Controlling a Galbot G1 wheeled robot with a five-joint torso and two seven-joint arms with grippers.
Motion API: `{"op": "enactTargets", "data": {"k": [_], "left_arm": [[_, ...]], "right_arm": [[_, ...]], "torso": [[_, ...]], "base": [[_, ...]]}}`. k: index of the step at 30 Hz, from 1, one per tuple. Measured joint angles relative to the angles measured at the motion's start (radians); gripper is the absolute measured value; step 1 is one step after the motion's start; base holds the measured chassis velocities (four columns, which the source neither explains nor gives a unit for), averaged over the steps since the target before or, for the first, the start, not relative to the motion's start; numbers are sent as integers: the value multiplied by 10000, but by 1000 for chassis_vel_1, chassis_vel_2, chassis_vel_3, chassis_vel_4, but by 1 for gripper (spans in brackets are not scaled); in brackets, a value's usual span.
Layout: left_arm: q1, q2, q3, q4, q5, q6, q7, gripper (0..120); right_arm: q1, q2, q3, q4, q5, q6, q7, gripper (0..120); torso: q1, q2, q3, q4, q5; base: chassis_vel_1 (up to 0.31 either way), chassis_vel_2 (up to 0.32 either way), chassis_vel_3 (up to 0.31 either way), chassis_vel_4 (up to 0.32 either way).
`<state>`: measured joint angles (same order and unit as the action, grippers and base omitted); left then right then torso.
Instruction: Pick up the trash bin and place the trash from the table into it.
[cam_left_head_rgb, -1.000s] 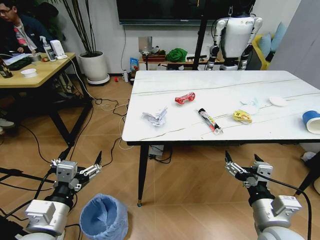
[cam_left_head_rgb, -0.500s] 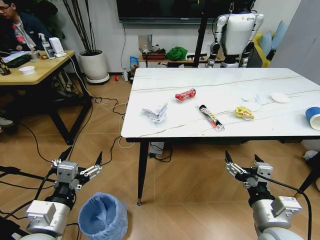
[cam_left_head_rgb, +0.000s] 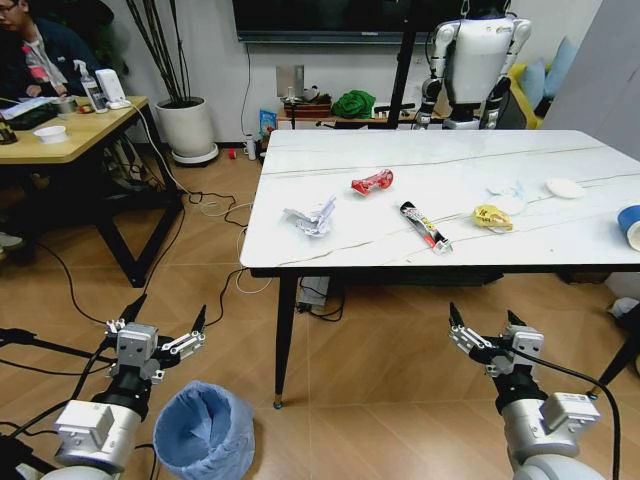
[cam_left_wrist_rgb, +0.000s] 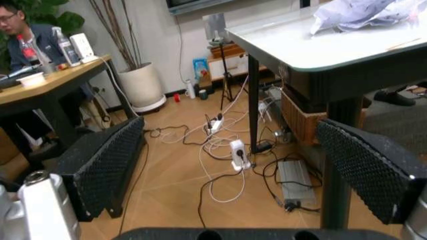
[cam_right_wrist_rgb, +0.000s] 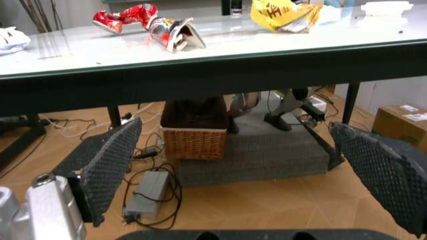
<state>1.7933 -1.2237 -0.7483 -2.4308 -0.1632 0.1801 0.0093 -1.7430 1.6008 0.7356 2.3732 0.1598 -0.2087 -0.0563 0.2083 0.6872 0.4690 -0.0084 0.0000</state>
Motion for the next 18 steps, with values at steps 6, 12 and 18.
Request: {"op": "enactTargets", "data": {"k": [6, 12, 18], "left_arm": [[-42, -3, 11, 59, 0, -17, 30, 100], [-55, 7, 7, 86, -8, -27, 51, 100], [-51, -1, 17, 105, 11, -32, 65, 100]], "right_arm": [[3, -1, -3, -10, -3, -3, 0, 100], [9, 15, -2, -22, -14, -6, 0, 100], [12, 27, -6, -48, -28, -6, 0, 100]], "torso": [[-107, -255, -146, 0, 0], [-217, -524, -305, 0, 0], [-322, -781, -457, 0, 0]], "base": [[0, 0, 0, 0], [0, 0, 0, 0], [0, 0, 0, 0]]}}
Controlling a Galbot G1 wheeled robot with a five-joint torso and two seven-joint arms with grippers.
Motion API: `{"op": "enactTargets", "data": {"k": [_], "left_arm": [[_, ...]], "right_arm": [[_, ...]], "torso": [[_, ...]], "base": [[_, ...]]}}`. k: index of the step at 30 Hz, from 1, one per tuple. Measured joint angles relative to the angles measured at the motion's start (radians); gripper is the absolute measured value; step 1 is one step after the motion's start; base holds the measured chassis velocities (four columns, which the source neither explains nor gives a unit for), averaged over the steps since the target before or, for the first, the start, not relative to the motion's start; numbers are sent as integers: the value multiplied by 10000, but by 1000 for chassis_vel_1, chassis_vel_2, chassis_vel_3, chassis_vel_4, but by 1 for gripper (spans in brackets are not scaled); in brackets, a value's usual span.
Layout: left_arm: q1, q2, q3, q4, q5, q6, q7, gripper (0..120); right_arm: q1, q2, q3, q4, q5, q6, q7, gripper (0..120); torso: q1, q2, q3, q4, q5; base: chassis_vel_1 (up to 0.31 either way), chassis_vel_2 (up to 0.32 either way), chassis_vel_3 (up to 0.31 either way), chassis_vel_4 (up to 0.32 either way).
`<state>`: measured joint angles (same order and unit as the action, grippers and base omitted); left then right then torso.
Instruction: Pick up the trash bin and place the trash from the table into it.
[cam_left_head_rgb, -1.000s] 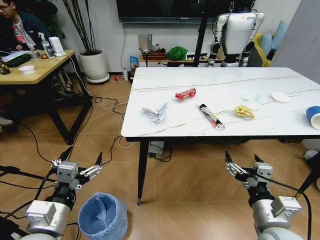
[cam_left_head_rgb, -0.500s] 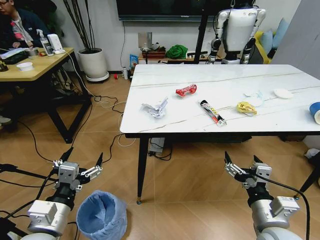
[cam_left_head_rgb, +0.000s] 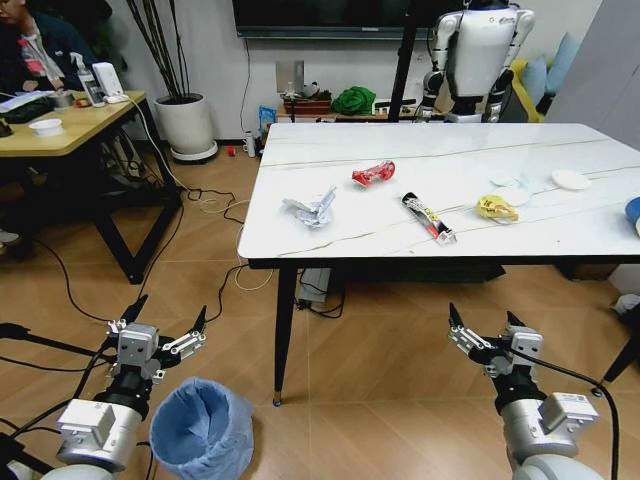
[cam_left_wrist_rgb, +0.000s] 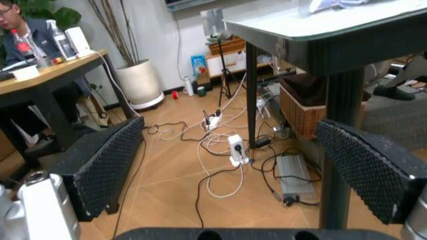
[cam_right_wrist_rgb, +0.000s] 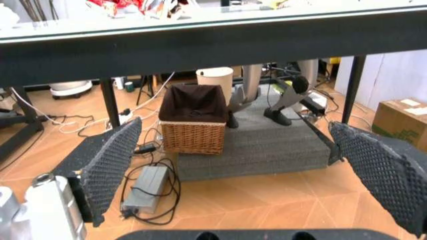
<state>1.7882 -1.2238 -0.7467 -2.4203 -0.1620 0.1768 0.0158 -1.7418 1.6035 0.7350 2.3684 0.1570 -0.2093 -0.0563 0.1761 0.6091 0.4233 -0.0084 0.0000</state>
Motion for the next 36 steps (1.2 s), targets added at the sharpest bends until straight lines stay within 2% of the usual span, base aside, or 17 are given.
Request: {"op": "enactTargets", "data": {"k": [36], "left_arm": [[99, -53, 34, -50, 84, -31, 87, 100]], "right_arm": [[-25, 44, -203, -157, -199, 98, -6, 100]], "torso": [[-589, -1476, -887, 0, 0]], "base": [[0, 0, 0, 0]]}}
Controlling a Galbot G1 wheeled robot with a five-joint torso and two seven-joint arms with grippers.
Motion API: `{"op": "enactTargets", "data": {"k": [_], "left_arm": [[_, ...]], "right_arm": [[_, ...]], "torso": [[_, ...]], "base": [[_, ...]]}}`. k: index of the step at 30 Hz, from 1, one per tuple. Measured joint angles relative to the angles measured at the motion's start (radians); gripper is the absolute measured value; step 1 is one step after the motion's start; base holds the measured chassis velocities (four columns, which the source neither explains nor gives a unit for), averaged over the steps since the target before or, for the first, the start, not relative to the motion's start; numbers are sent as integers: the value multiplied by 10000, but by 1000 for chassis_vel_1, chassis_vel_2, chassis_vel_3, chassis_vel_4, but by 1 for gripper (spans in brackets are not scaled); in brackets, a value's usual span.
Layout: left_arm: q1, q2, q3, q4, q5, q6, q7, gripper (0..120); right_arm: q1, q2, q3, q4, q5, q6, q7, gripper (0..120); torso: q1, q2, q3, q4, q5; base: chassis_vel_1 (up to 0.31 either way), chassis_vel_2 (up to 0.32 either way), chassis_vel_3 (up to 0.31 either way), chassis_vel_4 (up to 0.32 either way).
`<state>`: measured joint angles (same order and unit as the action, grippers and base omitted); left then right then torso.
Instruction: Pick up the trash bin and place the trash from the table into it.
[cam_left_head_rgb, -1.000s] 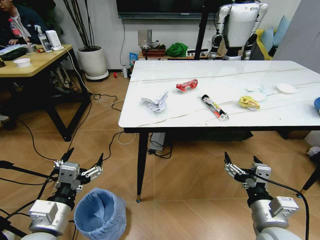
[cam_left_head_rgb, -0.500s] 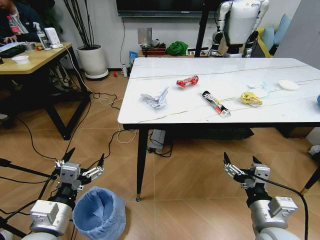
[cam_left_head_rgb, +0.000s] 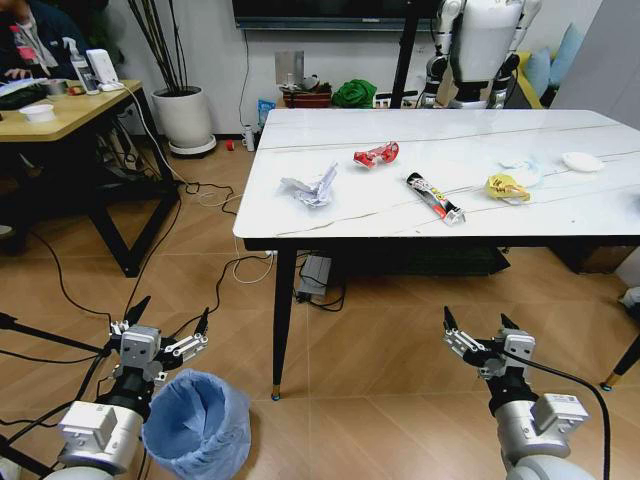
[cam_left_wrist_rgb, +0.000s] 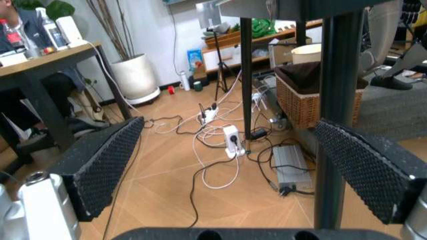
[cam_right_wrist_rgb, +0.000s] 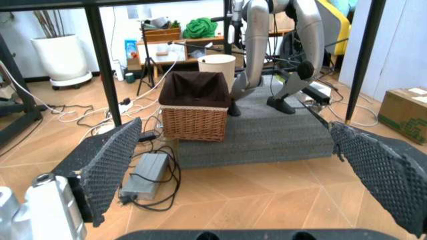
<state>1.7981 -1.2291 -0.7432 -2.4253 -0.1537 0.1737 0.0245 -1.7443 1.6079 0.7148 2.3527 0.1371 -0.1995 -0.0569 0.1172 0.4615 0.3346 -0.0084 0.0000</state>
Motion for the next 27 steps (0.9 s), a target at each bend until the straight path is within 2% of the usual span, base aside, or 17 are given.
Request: {"op": "enactTargets", "data": {"k": [19, 27], "left_arm": [[-81, -10, -5, 107, 86, -84, -20, 100], [-120, -45, -28, 143, 123, -136, -24, 100]], "right_arm": [[31, 2, 7, -37, 4, 58, 3, 100], [39, 2, -19, -15, 50, 24, 34, 100]], "torso": [[-229, -656, -428, 0, 0], [-401, -1097, -695, 0, 0]], "base": [[0, 0, 0, 0], [0, 0, 0, 0]]}}
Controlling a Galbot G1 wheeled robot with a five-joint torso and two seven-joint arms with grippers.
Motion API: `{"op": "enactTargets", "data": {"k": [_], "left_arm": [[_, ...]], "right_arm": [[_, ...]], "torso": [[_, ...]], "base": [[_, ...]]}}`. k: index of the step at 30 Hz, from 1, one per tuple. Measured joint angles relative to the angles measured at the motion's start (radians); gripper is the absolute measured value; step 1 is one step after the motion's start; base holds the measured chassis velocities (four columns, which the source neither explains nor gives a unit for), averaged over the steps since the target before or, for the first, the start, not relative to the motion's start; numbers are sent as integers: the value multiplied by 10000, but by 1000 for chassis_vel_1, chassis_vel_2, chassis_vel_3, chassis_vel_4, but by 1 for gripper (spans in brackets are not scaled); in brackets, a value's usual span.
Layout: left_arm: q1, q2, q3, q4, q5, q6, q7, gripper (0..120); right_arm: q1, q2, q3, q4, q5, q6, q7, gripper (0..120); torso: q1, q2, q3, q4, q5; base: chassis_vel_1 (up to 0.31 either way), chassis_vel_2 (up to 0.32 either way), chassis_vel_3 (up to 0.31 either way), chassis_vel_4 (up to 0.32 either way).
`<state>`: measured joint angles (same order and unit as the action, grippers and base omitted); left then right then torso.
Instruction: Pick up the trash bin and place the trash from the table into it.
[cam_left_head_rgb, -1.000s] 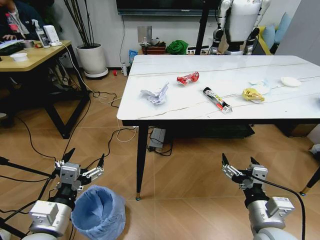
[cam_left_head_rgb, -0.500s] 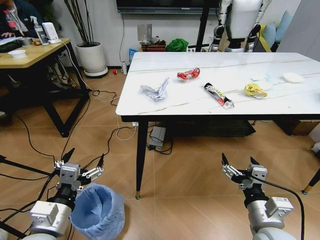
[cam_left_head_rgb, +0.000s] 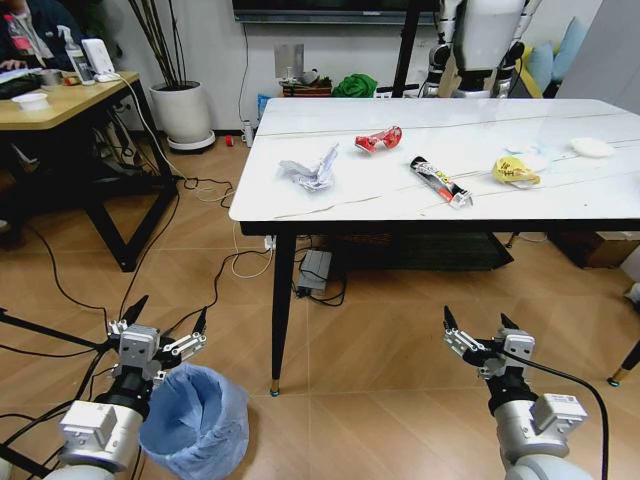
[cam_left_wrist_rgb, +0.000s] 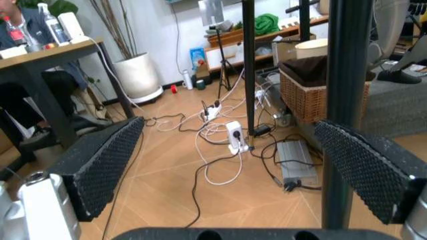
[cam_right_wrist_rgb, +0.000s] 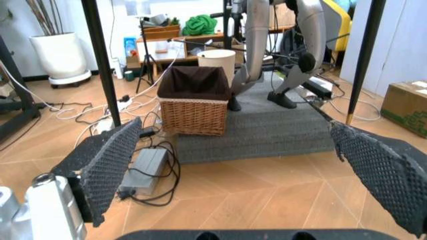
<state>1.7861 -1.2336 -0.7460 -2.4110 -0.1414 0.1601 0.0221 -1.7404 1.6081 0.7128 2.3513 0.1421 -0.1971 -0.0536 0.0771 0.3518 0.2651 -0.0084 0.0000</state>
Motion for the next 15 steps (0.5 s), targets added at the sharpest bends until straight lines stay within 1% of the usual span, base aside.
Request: {"op": "enactTargets", "data": {"k": [4, 15], "left_arm": [[-2, -16, 6, 0, 8, -5, 0, 100], [5, -26, 19, -72, 78, 1, -3, 100]], "right_arm": [[0, 0, 4, 0, 3, 0, 6, 100], [57, 0, -82, -9, 21, 15, 16, 100]], "torso": [[-25, -99, -75, 0, 0], [-187, -589, -401, 0, 0]], "base": [[0, 0, 0, 0], [0, 0, 0, 0]]}}
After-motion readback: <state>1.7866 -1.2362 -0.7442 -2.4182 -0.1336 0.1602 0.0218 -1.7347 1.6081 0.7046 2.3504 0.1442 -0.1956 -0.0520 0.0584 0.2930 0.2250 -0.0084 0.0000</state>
